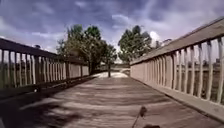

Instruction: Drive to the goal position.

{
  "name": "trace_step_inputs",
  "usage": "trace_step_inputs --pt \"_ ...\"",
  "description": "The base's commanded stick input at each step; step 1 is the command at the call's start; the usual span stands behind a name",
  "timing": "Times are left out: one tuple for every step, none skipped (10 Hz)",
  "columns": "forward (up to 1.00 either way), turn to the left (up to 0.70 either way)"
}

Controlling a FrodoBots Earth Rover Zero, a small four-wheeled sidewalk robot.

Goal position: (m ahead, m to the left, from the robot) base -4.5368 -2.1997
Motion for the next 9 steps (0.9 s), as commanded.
trace_step_inputs --pt "0.98 0.00" --pt "0.98 0.00" --pt "0.98 0.00" --pt "0.98 0.00" --pt "0.98 0.00" --pt "0.98 0.00" --pt "0.98 0.00" --pt "0.98 0.00" --pt "0.98 0.00"
